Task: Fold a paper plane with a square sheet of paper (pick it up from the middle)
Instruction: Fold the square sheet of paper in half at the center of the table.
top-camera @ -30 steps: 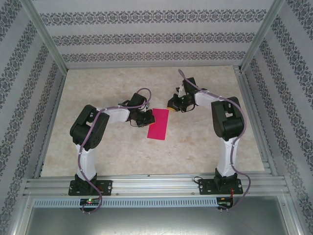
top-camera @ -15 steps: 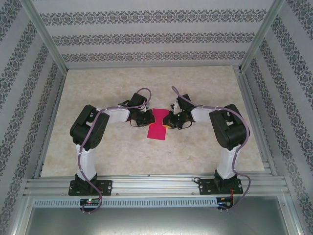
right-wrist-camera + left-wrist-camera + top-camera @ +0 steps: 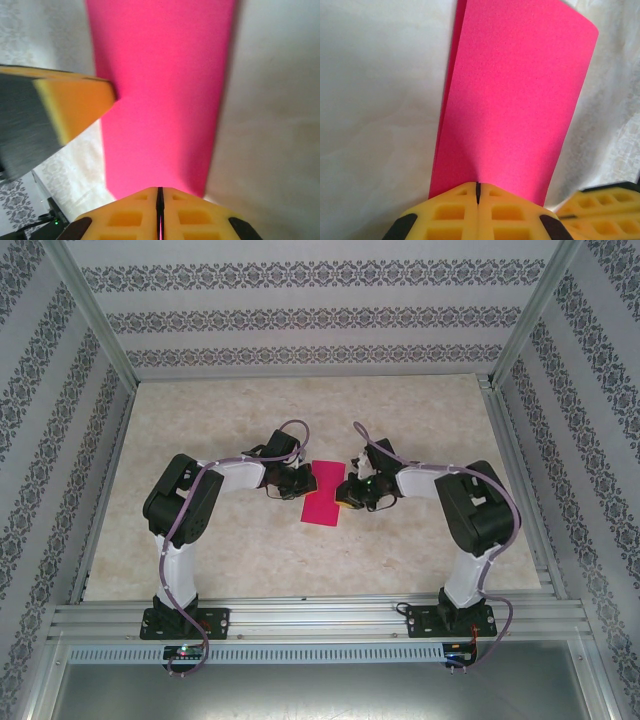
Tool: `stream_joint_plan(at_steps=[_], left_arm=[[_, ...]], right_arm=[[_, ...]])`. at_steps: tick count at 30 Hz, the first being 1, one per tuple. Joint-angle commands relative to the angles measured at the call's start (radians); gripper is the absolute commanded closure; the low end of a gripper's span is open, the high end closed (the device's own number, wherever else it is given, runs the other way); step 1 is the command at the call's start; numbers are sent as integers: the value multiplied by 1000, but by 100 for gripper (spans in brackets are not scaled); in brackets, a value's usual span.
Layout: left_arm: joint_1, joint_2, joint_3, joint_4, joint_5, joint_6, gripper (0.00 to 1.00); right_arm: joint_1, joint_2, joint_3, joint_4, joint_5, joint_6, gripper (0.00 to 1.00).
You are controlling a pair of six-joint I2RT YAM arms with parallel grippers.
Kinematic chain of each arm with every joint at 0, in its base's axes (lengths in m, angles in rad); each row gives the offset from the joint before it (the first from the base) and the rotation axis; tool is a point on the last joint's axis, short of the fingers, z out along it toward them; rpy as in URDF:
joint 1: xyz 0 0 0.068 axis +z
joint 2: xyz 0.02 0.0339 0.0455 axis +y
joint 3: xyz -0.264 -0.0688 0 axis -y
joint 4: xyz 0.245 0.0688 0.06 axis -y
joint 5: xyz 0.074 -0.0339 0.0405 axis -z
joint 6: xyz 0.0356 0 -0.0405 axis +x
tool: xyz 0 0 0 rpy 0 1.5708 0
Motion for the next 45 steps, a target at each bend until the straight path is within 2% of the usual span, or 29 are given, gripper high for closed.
stream_joint_plan(at_steps=[1, 9, 13, 15, 19, 21, 25, 30, 37, 45], left_arm=[[-13, 44, -13, -77, -30, 2, 99], [-13, 44, -13, -81, -27, 6, 99], [-13, 47, -18, -78, -27, 7, 99], [-13, 47, -19, -76, -26, 8, 99], [-13, 43, -21, -82, -33, 11, 99], [-14, 43, -22, -81, -33, 10, 99], [-14, 39, -31, -72, -31, 5, 99], [-13, 41, -27, -74, -26, 5, 99], [-13, 39, -24, -81, -26, 11, 99], [-13, 36, -26, -81, -27, 10, 99]], right_arm=[[26, -74, -31, 10, -24, -3, 89], [87, -35, -163, 143, -43, 64, 89], [92, -8, -194, 120, -17, 41, 90], [87, -43, -187, 95, -6, 31, 90], [48, -132, -96, 16, 3, -4, 89], [7, -128, -42, 13, 15, -8, 89], [-67, -13, 100, 17, 13, -3, 89], [-85, 123, 252, -5, 24, 16, 88], [-93, 253, 286, -22, 47, 18, 88], [-102, 205, 339, -73, 20, -17, 87]])
